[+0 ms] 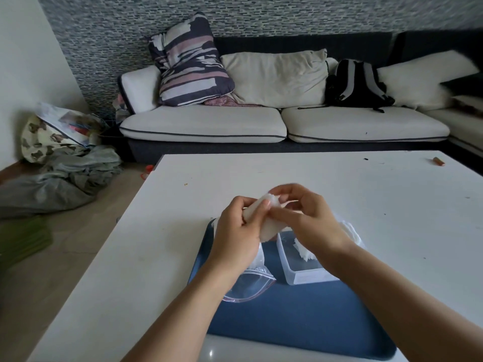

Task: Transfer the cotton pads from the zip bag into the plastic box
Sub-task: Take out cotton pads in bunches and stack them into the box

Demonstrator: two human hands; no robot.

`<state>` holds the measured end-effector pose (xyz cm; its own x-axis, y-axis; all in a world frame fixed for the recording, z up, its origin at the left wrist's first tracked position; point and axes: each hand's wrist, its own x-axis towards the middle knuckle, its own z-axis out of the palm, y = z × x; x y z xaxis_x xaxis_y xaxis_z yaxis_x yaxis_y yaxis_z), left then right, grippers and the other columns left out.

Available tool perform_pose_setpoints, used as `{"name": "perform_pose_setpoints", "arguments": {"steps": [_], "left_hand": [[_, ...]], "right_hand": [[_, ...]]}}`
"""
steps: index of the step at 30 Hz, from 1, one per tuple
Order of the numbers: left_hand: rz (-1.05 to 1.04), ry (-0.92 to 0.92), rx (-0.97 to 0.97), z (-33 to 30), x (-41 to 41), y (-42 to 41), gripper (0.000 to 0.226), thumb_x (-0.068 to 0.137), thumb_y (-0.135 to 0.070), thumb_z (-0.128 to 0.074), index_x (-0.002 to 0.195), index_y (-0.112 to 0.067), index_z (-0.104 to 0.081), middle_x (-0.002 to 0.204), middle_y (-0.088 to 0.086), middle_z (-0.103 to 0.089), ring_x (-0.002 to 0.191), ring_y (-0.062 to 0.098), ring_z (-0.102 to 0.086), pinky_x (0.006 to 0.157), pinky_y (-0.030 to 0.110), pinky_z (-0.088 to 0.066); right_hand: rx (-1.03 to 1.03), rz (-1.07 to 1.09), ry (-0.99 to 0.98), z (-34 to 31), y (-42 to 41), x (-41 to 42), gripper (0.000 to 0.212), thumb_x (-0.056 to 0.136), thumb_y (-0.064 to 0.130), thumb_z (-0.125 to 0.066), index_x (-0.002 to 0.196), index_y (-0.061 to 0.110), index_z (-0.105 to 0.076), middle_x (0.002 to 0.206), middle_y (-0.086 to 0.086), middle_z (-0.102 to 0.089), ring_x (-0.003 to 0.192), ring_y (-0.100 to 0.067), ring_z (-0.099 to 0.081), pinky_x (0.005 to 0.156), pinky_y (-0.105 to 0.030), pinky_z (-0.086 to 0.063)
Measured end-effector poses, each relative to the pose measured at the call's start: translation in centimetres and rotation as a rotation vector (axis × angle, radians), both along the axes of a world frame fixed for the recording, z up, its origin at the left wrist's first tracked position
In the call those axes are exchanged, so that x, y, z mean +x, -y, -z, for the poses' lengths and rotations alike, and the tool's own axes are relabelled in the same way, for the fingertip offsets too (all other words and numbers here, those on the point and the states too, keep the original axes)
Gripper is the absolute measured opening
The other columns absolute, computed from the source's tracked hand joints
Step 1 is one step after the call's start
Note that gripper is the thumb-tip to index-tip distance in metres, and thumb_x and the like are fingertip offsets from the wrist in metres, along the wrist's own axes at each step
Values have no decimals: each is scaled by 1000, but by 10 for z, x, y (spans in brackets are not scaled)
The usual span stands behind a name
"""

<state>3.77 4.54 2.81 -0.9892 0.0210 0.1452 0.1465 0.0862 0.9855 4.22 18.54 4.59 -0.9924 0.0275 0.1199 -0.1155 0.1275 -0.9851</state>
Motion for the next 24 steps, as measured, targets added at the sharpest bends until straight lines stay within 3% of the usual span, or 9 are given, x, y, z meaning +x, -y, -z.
{"name": "perform_pose_setpoints", "arguments": {"steps": [3,5,7,10,12,15,17,21,24], "left_hand": [[46,-23,-6,-3,0,-8,25,100,-34,-62,97,-9,-64,89,8,-73,80,25,-70,68,39,-62],[84,35,11,-4,5,-17,23,103,-32,-56,97,-11,-65,88,2,-72,80,13,-67,70,28,-56],[27,125,72,-3,7,-29,27,104,-35,-49,99,-15,-67,94,-2,-76,90,12,-72,80,30,-58],[-173,178,176,-1,6,-42,33,105,-38,-47,99,-12,-67,94,1,-77,93,19,-74,86,41,-60],[-291,189,191,0,3,-43,34,105,-39,-47,97,-10,-63,96,5,-74,94,23,-72,87,46,-59],[-346,250,212,0,-3,-39,39,105,-49,-42,100,-14,-60,104,7,-70,100,26,-67,92,49,-56],[-288,299,188,-2,-8,-37,44,103,-55,-39,104,-17,-61,102,3,-68,96,22,-65,84,38,-53],[-133,84,-214,5,-10,-30,38,98,-52,-52,110,-17,-58,97,-5,-63,88,9,-61,70,17,-44],[77,-175,-672,14,-8,-21,28,93,-45,-65,107,-21,-64,104,-8,-63,89,10,-60,78,25,-48]], "right_hand": [[-188,32,141,-2,1,-3,60,71,48,-65,126,25,-58,121,-2,-62,105,-17,-63,74,-29,-57],[-194,13,218,2,4,-5,74,65,67,-65,125,24,-59,121,-5,-67,110,-18,-66,92,-39,-56],[-127,-18,228,5,10,-1,78,67,77,-61,122,21,-60,113,-6,-71,108,-18,-69,99,-44,-53],[-88,-63,159,4,11,3,55,91,60,-58,115,12,-64,99,-4,-75,94,-13,-72,79,-28,-57],[-64,-123,140,-1,6,4,44,97,42,-58,100,-2,-66,76,1,-70,67,-4,-67,59,-15,-50],[39,-157,158,0,-2,3,48,93,35,-68,90,-13,-63,69,-7,-56,61,-10,-55,60,-27,-56],[134,-104,163,1,-10,-1,43,91,32,-71,90,-10,-66,72,-12,-55,65,-16,-53,60,-31,-51],[194,223,177,0,-50,-19,42,80,30,-81,80,-10,-69,66,-10,-52,59,-18,-48,51,-29,-43],[326,380,268,6,-74,-31,32,74,27,-85,70,-2,-73,60,-9,-59,52,-21,-52,51,-29,-44]]}}
